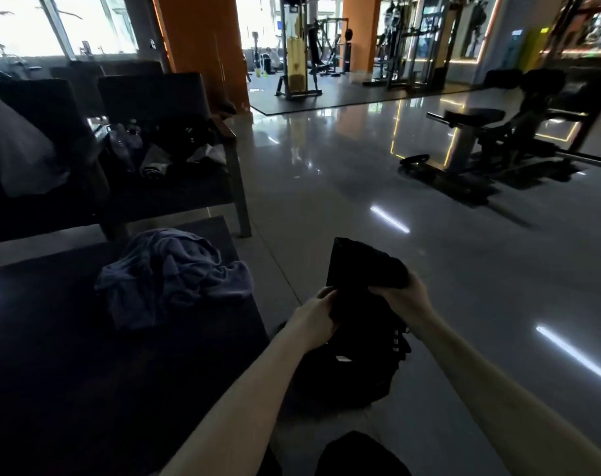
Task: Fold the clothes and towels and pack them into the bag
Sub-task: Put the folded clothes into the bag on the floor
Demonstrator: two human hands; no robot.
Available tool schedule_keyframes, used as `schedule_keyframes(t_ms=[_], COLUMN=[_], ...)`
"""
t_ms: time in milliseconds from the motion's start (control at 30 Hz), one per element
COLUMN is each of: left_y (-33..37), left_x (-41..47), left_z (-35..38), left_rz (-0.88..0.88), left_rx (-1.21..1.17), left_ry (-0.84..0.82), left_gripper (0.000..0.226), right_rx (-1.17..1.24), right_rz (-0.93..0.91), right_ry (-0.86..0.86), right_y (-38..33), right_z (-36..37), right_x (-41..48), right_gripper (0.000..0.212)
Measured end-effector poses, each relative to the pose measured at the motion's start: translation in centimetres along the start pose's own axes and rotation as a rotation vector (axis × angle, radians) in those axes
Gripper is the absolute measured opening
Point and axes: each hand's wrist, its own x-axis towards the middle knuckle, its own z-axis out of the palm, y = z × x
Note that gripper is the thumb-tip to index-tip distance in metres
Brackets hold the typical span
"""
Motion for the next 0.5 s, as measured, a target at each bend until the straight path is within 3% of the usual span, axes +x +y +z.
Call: schedule_keyframes(t_ms=[167, 500], left_y=[-2.4, -9.6], left_x=[6.0, 15.6], left_z=[5.0, 11.7], left_rz=[-0.090, -0.097], left_rx=[0.125, 0.695], left_ry=[-0.190, -0.554], left_gripper=[0.062, 0.045], right_rx=[-0.004, -0.227], right_rz=[0.116, 0.176], right_ry=[-0.004, 0.017], right_y=[7.0, 18.4], right_z=[0.9, 3.0], right_x=[4.2, 10.8], right_gripper=[0.062, 0.054])
